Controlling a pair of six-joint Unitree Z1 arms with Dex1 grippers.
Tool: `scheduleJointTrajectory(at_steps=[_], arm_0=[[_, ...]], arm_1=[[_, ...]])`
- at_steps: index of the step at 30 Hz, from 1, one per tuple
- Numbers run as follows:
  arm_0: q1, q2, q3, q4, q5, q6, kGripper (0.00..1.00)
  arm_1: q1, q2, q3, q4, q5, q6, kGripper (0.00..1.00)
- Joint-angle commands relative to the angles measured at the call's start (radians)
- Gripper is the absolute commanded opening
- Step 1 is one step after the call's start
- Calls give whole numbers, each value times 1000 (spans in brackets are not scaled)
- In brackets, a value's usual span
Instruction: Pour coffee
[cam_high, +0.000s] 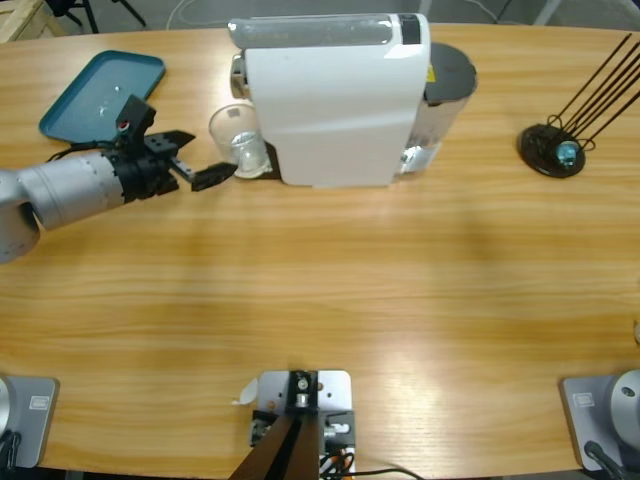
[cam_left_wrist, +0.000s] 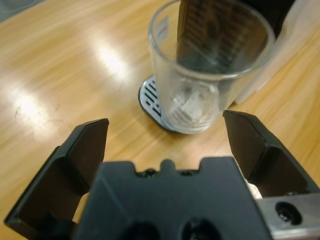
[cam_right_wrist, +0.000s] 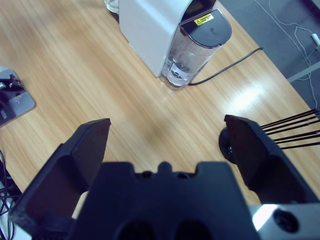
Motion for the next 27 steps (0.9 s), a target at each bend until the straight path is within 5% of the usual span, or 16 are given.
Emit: scheduleJointTrajectory(at_steps=[1, 7, 12, 16, 19, 23, 27], arm_0=[[13, 32, -24, 40, 13, 3, 996], [5, -24, 45, 36, -11, 1, 996], [-39, -242, 119, 95, -24, -2, 996], [-39, -556, -82, 677, -19, -4, 996], [-39, -694, -214, 956, 74, -2, 997], [-39, -781, -286, 1272, 166, -2, 1000], [-46, -787, -335, 1379, 180, -3, 991]], arm_1=[[-11, -12, 41, 13, -14, 12, 1000], [-11, 5, 43, 6, -11, 12, 1000], [-11, 89, -14, 7, -1, 9, 1000], [-11, 221, -118, 25, 24, -7, 1000], [-17, 317, -193, 52, 24, -14, 1000], [-69, 418, -324, 112, 25, -31, 996], [-121, 534, -475, 210, 48, -35, 945]])
